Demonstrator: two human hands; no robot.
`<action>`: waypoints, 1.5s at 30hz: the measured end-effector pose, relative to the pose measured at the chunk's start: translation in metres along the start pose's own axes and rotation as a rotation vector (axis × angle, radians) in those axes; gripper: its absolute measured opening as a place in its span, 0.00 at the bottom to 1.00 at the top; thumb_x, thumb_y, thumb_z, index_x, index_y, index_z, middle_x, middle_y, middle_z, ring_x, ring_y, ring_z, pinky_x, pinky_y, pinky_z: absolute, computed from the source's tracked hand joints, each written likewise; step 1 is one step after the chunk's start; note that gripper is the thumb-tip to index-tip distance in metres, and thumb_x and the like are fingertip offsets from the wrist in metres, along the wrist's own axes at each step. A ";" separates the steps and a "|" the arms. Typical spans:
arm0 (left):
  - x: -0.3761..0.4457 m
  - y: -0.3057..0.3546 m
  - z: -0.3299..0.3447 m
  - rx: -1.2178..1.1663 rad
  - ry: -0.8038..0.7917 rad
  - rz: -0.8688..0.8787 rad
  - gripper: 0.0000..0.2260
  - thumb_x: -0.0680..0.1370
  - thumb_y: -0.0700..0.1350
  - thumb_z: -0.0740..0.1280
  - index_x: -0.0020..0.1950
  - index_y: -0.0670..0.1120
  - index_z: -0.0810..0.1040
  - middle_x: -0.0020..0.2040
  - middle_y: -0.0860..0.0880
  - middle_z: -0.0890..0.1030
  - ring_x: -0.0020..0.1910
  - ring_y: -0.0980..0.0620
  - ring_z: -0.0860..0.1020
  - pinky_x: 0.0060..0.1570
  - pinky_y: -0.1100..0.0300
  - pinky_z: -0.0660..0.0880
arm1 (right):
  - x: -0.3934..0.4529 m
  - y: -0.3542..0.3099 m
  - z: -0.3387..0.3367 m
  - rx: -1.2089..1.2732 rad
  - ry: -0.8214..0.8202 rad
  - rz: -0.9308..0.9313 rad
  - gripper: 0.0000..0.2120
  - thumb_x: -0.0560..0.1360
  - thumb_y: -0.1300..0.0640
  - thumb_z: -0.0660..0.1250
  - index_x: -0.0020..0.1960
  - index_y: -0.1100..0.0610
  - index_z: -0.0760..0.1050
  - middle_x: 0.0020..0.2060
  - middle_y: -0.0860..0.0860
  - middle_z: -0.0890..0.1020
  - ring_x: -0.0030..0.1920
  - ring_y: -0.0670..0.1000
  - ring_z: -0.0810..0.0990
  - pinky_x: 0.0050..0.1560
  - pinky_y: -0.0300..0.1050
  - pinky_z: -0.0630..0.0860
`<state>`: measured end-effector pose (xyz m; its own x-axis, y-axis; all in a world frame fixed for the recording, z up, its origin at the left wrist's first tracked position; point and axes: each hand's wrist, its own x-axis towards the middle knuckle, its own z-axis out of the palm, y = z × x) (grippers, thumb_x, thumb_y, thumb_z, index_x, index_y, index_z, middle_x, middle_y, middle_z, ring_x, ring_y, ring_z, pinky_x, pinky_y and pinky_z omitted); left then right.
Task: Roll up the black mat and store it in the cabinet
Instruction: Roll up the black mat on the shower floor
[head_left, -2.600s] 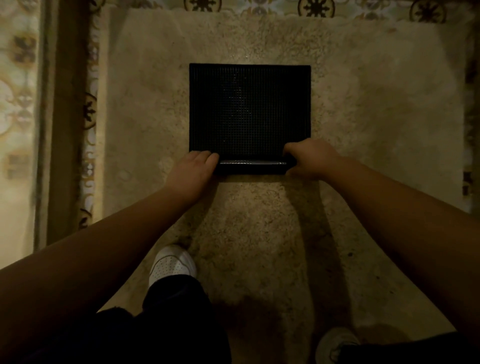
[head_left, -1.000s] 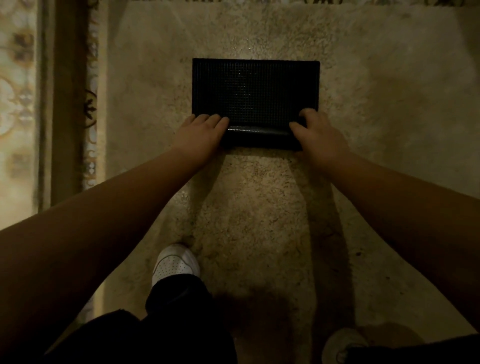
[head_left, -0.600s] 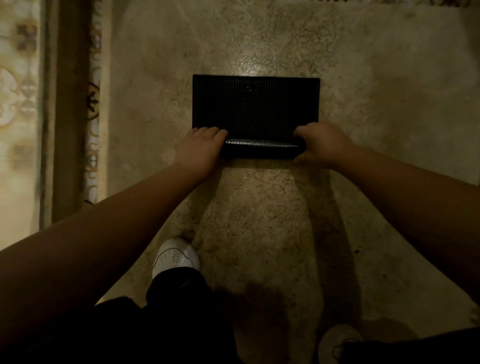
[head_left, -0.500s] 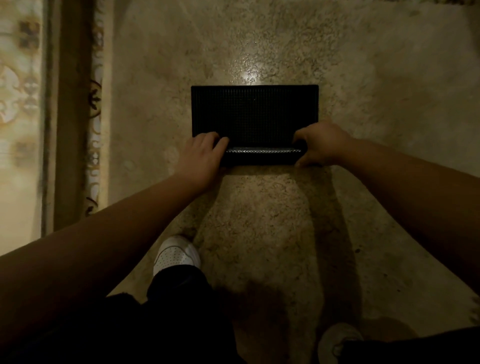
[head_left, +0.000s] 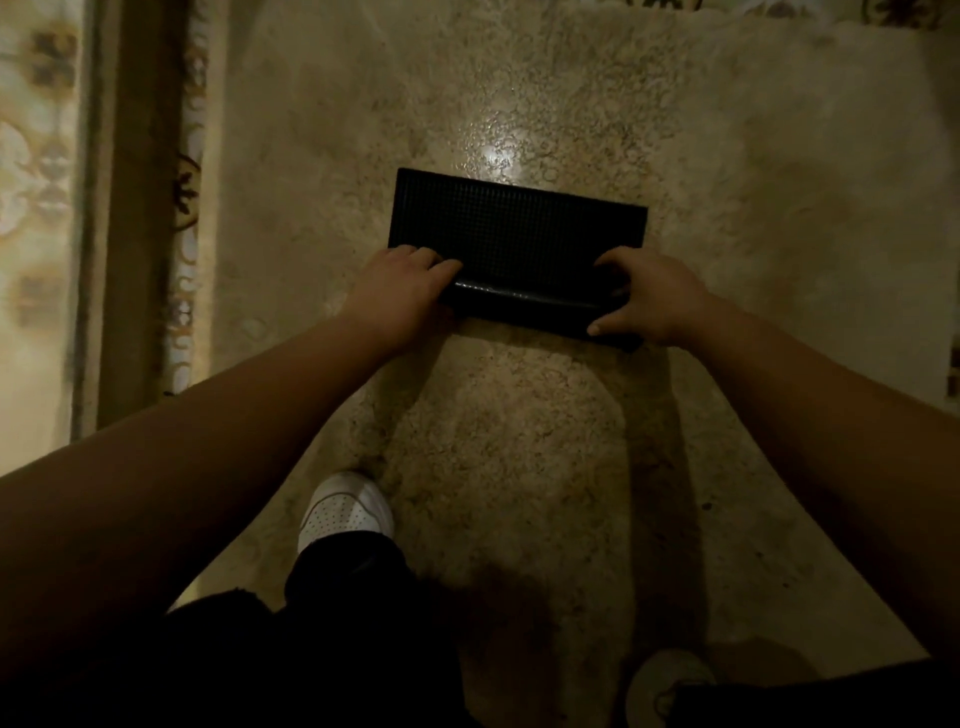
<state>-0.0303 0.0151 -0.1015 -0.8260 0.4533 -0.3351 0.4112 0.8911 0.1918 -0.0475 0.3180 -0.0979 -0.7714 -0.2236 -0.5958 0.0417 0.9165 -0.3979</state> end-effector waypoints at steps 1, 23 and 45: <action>0.003 -0.001 -0.002 -0.027 -0.008 -0.002 0.24 0.76 0.49 0.68 0.70 0.43 0.70 0.60 0.39 0.78 0.57 0.37 0.76 0.57 0.46 0.72 | -0.010 0.005 0.008 0.011 0.138 -0.044 0.33 0.65 0.48 0.79 0.65 0.54 0.71 0.60 0.55 0.77 0.57 0.55 0.76 0.52 0.45 0.71; 0.009 0.000 -0.009 -0.099 -0.067 -0.074 0.20 0.76 0.51 0.68 0.63 0.42 0.73 0.62 0.38 0.77 0.61 0.37 0.73 0.58 0.46 0.72 | -0.018 0.008 0.030 -0.164 0.317 -0.255 0.26 0.70 0.55 0.75 0.65 0.59 0.74 0.58 0.58 0.79 0.55 0.60 0.78 0.52 0.53 0.76; 0.013 0.002 -0.009 0.036 0.060 -0.101 0.26 0.74 0.44 0.69 0.69 0.38 0.67 0.65 0.34 0.69 0.62 0.35 0.68 0.62 0.45 0.67 | 0.004 -0.014 0.013 -0.532 0.153 -0.133 0.29 0.72 0.52 0.69 0.70 0.59 0.66 0.57 0.58 0.78 0.52 0.60 0.78 0.46 0.51 0.75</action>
<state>-0.0437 0.0229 -0.0972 -0.8851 0.3600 -0.2951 0.3373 0.9329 0.1263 -0.0430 0.3000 -0.1035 -0.8329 -0.3345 -0.4408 -0.3573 0.9334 -0.0332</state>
